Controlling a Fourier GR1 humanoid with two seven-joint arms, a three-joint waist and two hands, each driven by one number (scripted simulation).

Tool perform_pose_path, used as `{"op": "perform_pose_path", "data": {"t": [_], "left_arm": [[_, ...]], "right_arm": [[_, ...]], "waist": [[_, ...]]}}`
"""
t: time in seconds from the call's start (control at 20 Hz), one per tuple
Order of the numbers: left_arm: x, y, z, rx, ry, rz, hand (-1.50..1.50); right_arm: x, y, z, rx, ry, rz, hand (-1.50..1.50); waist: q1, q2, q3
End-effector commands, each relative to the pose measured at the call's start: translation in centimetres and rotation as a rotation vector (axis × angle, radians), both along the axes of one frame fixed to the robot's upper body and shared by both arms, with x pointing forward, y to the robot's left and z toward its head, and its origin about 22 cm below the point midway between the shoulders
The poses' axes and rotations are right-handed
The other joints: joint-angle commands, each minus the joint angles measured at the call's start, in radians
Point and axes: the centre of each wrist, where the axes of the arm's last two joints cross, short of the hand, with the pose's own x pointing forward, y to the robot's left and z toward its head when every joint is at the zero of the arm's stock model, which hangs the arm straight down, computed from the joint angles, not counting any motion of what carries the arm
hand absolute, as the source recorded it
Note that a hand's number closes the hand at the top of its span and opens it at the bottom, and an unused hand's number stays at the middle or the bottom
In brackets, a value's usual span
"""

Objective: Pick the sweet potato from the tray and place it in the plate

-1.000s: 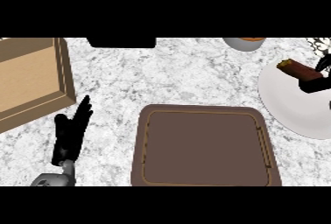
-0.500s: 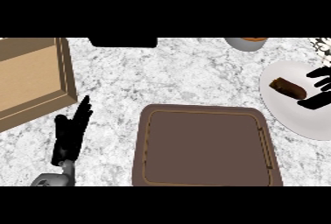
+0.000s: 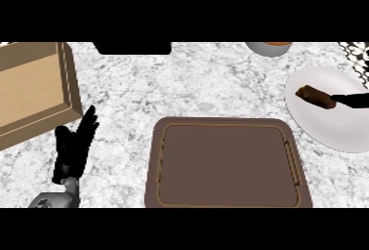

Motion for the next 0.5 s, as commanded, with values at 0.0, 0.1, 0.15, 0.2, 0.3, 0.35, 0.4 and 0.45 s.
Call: {"op": "perform_pose_path", "data": {"t": [0.0, 0.1, 0.15, 0.2, 0.3, 0.35, 0.4, 0.45], "left_arm": [[-0.1, 0.1, -0.1, -0.017, 0.014, 0.016, 0.0], [-0.9, 0.3, -0.6, -0.007, 0.009, 0.0, 0.0], [-1.2, -0.8, 0.1, -0.009, -0.005, -0.003, 0.0], [0.6, -1.4, 0.8, -0.009, 0.008, -0.004, 0.0], [-0.5, -0.9, -1.6, 0.004, -0.003, -0.01, 0.0], [-1.0, 0.4, 0.5, -0.003, 0.018, -0.018, 0.0], [-0.4, 0.3, -0.4, -0.012, 0.003, -0.011, 0.0], [0.3, -2.9, -0.2, -0.002, -0.01, -0.006, 0.0]], "right_arm": [[-2.4, -2.5, -1.1, 0.176, -0.163, -0.026, -1.5], [-2.6, -3.7, 0.1, 0.235, -0.191, -0.021, -1.5], [-2.9, -4.5, 0.8, 0.25, -0.168, -0.02, -1.5], [-4.2, -5.8, 0.6, 0.268, -0.162, 0.008, -1.5], [-4.8, -5.4, -1.4, 0.275, -0.186, 0.006, -1.5], [-5.5, -5.6, -2.1, 0.277, -0.166, 0.034, -1.5], [-5.2, -5.8, -1.2, 0.287, -0.189, 0.049, -1.5], [-5.7, -5.9, -2.4, 0.284, -0.179, 0.05, -1.5]], "waist": [[-0.007, 0.0, 0.0], [0.005, 0.001, -0.001], [0.006, 0.0, -0.001], [-0.003, 0.001, -0.001], [0.007, 0.004, -0.001], [0.006, 0.001, -0.001], [0.006, 0.002, -0.001], [0.011, 0.005, 0.0]]}}
